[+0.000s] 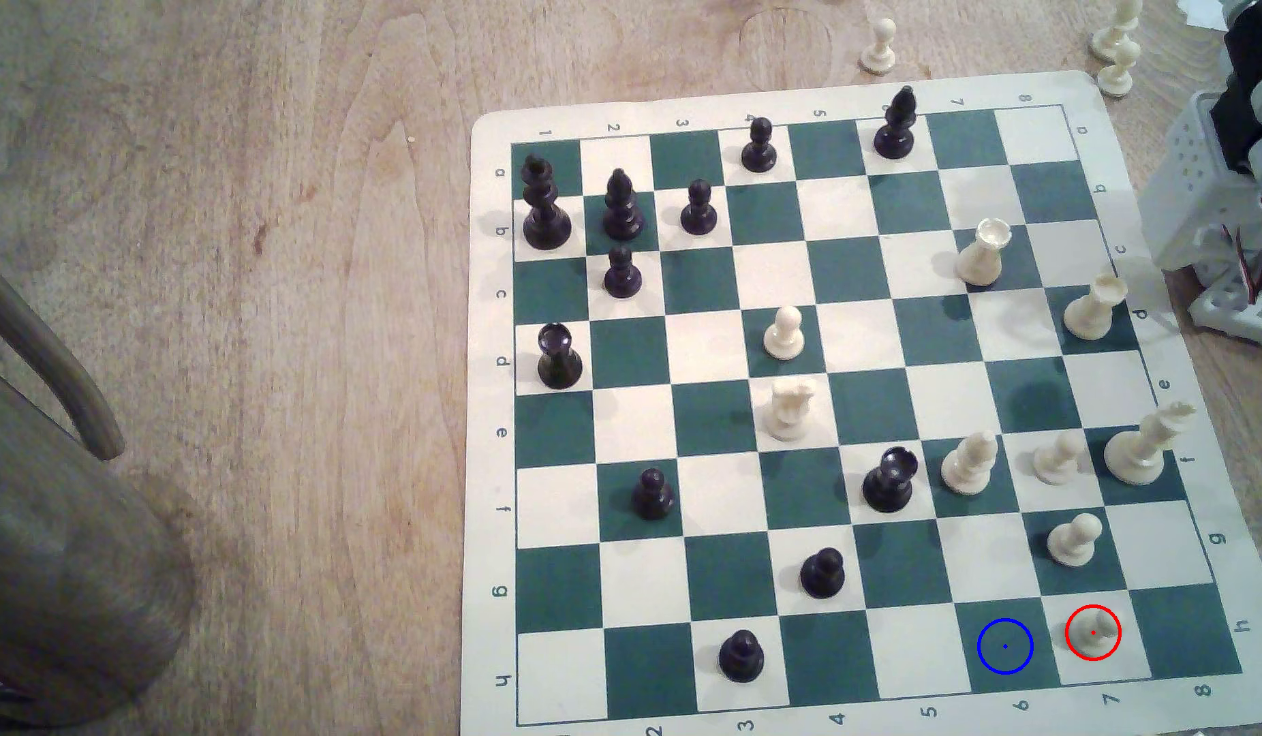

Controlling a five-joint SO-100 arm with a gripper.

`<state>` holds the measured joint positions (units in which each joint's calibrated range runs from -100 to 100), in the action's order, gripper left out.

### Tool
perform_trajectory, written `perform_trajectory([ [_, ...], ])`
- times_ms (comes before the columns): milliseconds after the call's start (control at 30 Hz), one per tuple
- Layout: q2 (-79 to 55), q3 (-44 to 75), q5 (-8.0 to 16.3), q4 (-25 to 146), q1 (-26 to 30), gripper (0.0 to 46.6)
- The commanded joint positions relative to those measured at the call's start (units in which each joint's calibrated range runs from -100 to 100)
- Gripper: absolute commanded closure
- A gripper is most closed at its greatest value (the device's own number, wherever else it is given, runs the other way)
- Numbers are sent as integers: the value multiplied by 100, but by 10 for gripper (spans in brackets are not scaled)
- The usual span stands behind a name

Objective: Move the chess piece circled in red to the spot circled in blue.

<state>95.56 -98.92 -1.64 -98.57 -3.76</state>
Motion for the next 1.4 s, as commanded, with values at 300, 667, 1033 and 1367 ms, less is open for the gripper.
perform_trajectory([
  [300,20,599,5,2150,427,464],
  [667,20,2503,44,7473,505,464],
  [1033,11,3491,161,11306,552,453],
  [1367,-1423,4642,278,13362,1850,464],
])
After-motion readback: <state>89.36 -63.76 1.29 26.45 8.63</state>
